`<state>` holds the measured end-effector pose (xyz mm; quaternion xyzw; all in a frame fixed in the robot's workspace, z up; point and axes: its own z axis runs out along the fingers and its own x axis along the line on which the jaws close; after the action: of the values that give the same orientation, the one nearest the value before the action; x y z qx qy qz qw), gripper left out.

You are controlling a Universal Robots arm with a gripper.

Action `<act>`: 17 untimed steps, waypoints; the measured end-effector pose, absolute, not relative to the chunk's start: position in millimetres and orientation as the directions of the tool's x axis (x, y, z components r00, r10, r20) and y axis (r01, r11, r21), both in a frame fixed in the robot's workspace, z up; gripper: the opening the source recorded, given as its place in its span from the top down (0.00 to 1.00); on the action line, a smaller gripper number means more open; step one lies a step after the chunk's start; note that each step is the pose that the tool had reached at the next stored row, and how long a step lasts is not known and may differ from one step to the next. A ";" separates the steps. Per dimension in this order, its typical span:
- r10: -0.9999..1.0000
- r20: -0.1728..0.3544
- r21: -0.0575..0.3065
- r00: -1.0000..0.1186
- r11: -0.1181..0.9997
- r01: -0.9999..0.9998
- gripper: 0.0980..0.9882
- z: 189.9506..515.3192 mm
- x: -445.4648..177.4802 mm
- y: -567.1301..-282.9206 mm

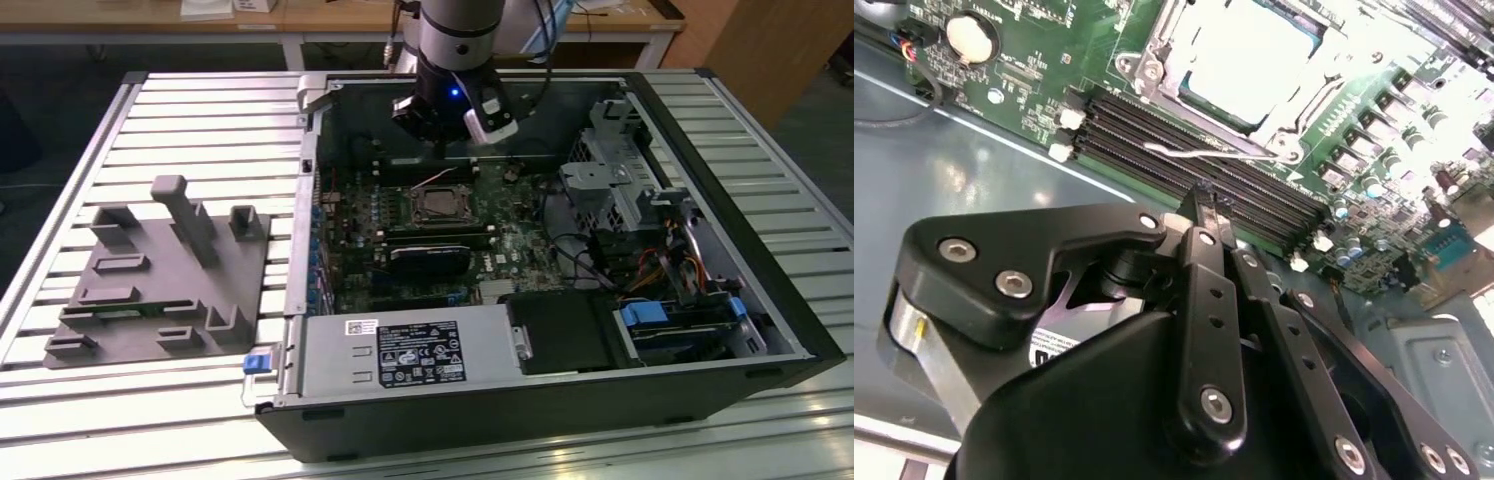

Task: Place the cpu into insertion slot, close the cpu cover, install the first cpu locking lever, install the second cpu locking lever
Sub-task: 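Install the first cpu locking lever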

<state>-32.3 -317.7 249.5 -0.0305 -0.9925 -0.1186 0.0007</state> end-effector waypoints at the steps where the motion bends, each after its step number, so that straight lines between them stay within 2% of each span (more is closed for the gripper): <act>1: 0.060 0.009 0.235 -0.998 0.970 0.061 0.99 249.5 -32.2 -317.6; 17: 0.067 0.005 0.226 -0.998 0.972 0.066 0.99 244.9 -32.1 -317.6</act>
<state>-32.1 -317.6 244.9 -0.0336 -0.9929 -0.1137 -0.0015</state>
